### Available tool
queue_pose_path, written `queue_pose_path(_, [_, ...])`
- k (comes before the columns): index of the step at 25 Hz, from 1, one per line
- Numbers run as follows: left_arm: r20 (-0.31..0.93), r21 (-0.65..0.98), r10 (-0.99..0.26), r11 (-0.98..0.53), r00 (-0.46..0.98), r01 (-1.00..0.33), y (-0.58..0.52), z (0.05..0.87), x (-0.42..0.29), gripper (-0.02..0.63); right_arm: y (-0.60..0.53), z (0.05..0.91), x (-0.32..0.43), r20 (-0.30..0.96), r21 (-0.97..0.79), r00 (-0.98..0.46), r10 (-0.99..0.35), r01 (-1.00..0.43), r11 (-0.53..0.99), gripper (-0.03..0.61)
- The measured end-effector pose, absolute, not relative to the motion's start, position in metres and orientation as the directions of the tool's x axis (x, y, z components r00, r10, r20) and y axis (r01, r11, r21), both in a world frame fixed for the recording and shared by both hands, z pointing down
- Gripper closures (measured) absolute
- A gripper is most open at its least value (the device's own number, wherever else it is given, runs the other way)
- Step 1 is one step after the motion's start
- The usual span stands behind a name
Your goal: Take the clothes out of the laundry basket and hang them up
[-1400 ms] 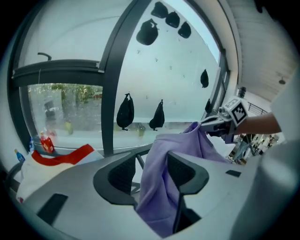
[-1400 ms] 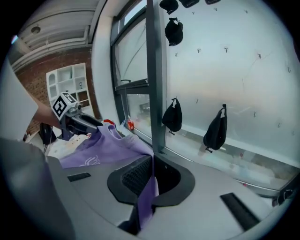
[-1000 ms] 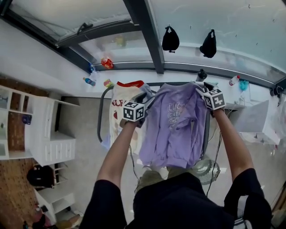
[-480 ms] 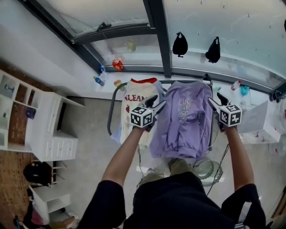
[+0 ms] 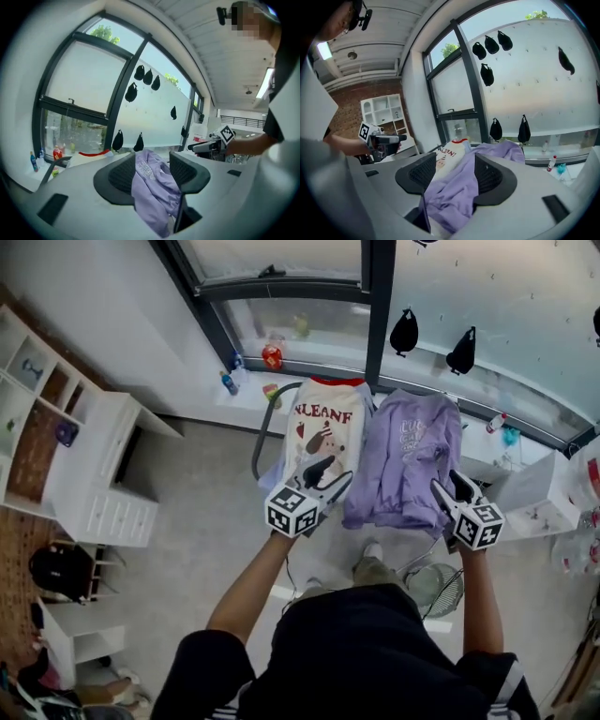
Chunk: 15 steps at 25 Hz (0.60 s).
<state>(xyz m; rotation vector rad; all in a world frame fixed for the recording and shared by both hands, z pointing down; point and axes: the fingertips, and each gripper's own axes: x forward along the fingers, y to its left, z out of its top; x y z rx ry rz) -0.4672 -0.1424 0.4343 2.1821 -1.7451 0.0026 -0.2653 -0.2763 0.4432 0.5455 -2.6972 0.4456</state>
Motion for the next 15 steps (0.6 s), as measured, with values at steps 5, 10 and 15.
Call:
queue_pose_path(5, [0.148, 0.257, -0.975, -0.123, 0.165, -0.958, -0.046, 0.407, -0.462, 0.485, -0.183, 0.424, -0.257, 0.339, -0.273, -0.867, -0.365, -0.462, 0.844, 0.354])
queue_pose_path(10, [0.145, 0.328, -0.986, -0.034, 0.086, -0.944, 0.038, 0.411, -0.463, 0.591, -0.102, 0.426, -0.249, 0.355, -0.282, -0.853, -0.382, -0.487, 0.827, 0.371])
queue_pose_path(15, [0.146, 0.318, -0.986, -0.033, 0.083, -0.948, 0.092, 0.414, -0.448, 0.604, -0.044, 0.405, -0.232, 0.314, -0.237, -0.869, -0.382, -0.462, 0.855, 0.537])
